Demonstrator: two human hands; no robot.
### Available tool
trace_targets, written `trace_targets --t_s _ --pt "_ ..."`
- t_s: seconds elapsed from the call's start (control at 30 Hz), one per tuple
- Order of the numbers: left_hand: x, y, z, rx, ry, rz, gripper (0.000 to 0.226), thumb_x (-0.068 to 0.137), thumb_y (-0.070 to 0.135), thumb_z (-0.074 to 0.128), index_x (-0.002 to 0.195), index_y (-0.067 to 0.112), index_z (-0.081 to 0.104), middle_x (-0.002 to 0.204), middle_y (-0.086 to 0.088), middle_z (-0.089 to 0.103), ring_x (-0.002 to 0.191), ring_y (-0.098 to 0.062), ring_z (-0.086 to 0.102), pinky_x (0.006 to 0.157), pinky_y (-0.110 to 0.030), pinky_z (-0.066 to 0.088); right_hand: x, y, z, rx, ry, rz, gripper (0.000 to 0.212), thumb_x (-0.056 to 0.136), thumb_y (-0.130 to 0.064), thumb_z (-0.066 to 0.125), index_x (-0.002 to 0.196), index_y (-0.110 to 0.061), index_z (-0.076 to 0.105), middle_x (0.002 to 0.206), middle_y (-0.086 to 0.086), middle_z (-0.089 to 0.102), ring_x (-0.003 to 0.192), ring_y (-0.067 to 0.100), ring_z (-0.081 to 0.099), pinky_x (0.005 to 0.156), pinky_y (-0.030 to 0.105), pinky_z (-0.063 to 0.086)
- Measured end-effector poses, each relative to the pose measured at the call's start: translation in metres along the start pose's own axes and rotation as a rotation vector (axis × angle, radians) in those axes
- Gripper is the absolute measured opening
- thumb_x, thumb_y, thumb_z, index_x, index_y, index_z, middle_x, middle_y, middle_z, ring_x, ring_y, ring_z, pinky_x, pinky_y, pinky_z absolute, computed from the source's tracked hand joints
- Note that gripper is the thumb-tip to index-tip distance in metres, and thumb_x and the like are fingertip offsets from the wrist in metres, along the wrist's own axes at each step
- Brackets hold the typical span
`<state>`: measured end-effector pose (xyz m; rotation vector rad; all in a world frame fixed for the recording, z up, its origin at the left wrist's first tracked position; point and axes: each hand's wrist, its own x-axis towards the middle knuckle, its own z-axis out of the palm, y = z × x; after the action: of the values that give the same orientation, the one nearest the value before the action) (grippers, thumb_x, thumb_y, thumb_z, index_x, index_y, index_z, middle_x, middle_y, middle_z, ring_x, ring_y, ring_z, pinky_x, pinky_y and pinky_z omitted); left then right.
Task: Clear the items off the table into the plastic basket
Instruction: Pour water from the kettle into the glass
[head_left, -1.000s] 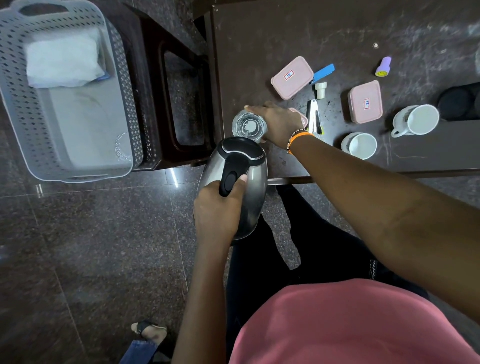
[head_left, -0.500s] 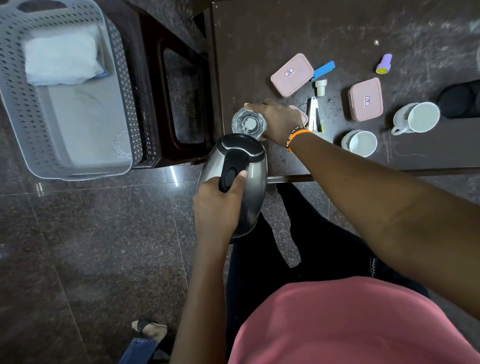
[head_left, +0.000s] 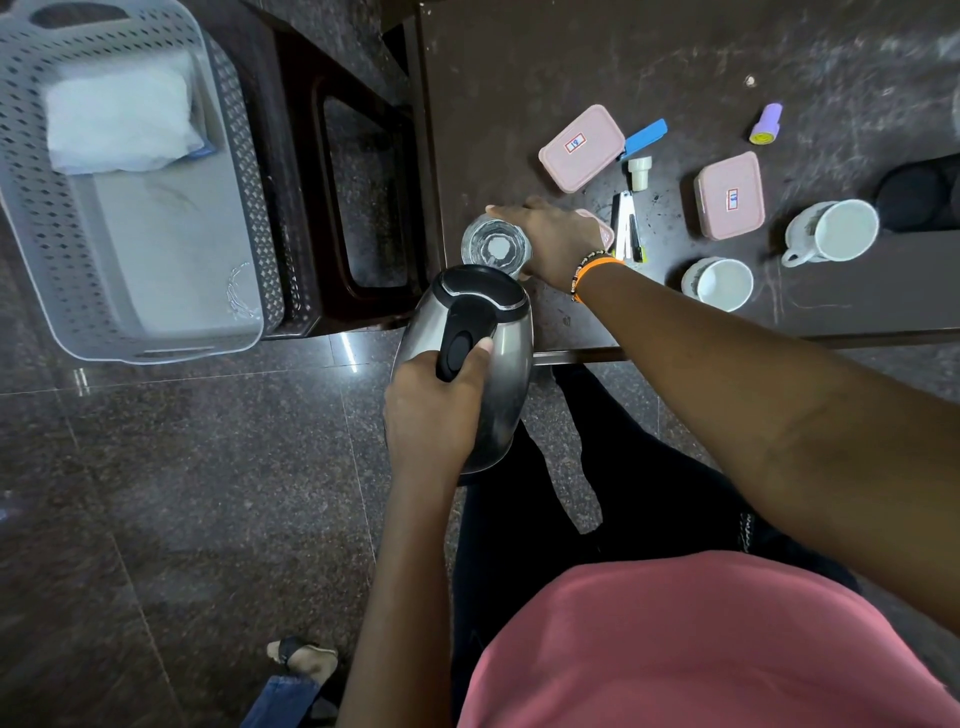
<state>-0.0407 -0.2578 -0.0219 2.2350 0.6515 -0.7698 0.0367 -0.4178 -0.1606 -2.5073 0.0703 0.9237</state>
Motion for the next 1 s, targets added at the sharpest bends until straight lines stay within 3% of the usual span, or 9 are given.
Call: trace_targets --t_s 0.7,1.0 --pt "0.001 0.0004 -0.0005 -0.008 -0.015 -0.002 0.049 0.08 0.049 0.06 0.061 0.004 0.058 0.066 -0.015 0.066 0.068 -0.03 0.065 0.069 -0.04 0.052 -0.0016 -0.0012 -0.003 -0.003 -0.032 0.004 0.07 0.081 -0.024 0.064 0.142 -0.038 0.032 0.135 0.009 0.048 0.116 0.035 0.057 0.093 0.044 0.051" --pt "0.0028 -0.0048 -0.0007 -0.043 -0.015 0.001 0.049 0.079 0.05 0.061 0.058 0.006 0.056 0.058 -0.008 0.061 0.059 -0.024 0.059 0.06 -0.031 0.046 -0.0009 -0.0011 -0.0024 -0.032 -0.023 -0.007 0.069 0.083 -0.026 0.064 0.143 -0.038 0.031 0.138 0.01 0.047 0.118 0.035 0.057 0.094 0.044 0.05"
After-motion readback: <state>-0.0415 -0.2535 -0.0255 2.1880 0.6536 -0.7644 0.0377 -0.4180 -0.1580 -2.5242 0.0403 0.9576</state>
